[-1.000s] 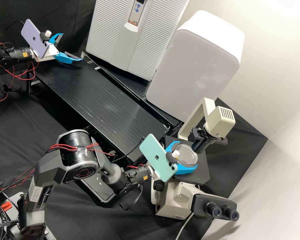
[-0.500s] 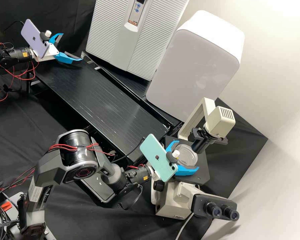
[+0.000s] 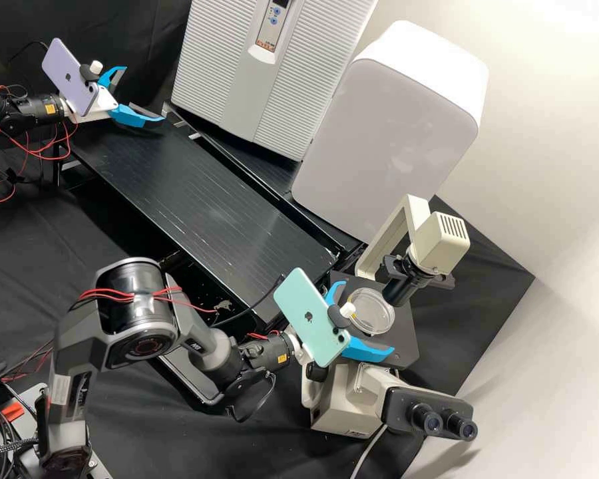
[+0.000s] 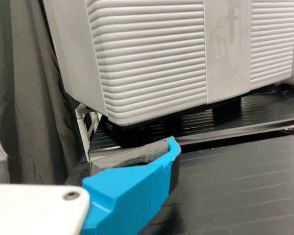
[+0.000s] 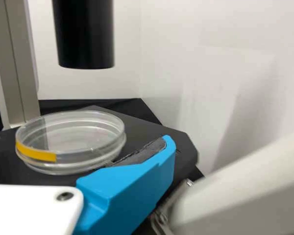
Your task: Place the petri dish on the microscope
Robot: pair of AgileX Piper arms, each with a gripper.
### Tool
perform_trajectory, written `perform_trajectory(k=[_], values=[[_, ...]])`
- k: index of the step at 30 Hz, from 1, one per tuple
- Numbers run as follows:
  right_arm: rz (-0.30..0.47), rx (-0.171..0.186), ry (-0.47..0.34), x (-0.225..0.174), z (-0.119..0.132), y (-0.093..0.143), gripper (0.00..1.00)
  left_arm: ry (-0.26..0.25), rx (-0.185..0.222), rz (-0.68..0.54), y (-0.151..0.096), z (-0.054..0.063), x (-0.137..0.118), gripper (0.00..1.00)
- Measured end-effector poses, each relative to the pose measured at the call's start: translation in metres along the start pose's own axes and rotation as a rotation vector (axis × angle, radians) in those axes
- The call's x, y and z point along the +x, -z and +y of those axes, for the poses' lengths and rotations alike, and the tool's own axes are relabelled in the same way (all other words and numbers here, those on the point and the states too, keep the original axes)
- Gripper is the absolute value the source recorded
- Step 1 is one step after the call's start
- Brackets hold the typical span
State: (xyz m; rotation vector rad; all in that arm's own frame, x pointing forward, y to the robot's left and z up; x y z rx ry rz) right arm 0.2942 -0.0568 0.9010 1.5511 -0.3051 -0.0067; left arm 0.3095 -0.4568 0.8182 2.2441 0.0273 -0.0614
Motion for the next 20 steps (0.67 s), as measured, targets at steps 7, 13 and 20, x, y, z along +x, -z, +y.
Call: perform_trajectory(k=[7,13,20], values=[[0.016,0.016,-0.046,-0.025,0.008,0.004,1.0,0.0,0.0,0.0,0.0,0.0,0.0,1.0],[0.107,0.074,-0.124,-0.05,0.016,0.009,1.0,0.0,0.0,0.0,0.0,0.0,0.0,1.0],[0.171,0.205,-0.1,-0.077,0.019,0.015,1.0,0.0,0.0,0.0,0.0,0.0,0.0,1.0]])
